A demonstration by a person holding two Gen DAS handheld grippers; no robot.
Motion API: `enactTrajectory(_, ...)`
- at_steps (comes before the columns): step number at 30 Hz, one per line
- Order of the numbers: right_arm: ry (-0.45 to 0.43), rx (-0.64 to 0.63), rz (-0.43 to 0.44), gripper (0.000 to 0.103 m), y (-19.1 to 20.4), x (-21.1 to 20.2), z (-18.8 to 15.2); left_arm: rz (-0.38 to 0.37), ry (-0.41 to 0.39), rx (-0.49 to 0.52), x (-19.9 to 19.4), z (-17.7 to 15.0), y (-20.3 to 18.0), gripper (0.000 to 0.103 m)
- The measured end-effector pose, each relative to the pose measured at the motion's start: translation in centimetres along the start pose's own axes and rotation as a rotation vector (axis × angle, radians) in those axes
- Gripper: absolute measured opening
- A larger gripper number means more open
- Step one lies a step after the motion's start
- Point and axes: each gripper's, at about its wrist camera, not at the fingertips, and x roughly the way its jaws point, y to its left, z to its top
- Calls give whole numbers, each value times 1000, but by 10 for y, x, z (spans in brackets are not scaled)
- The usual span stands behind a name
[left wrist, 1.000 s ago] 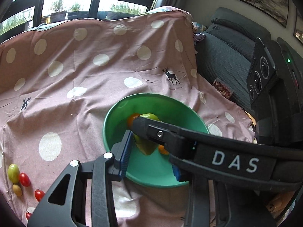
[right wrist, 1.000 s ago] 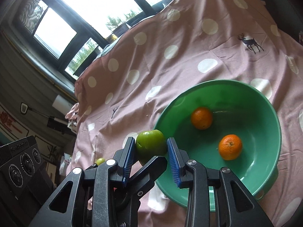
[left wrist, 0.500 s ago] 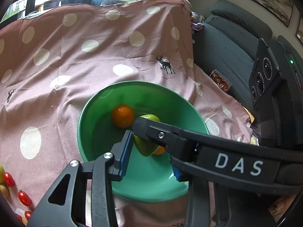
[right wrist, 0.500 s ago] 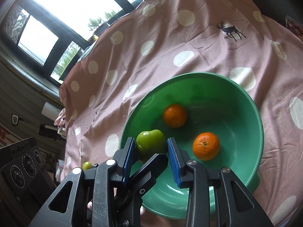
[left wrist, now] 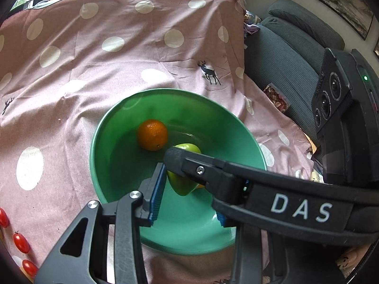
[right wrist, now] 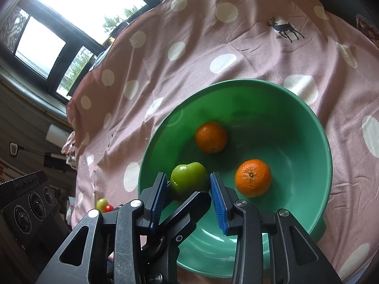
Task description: Organize fruits
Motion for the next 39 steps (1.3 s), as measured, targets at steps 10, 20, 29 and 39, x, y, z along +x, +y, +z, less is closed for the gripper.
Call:
enactTrajectory(10, 43, -7, -32, 48, -1, 9, -1, 7, 35, -9, 10, -2, 0, 39)
enactTrajectory(20, 48, -1, -45, 55, -1, 11, -1, 36, 18, -16, 2, -5, 6, 51)
enactTrajectory(29, -57, -25, -77, 61, 10, -2, -1, 15, -81, -73, -45, -10, 23, 64)
enactTrajectory(39, -163, -75, -53, 71, 35, -13, -5, 243, -230, -192, -133, -33, 97, 75)
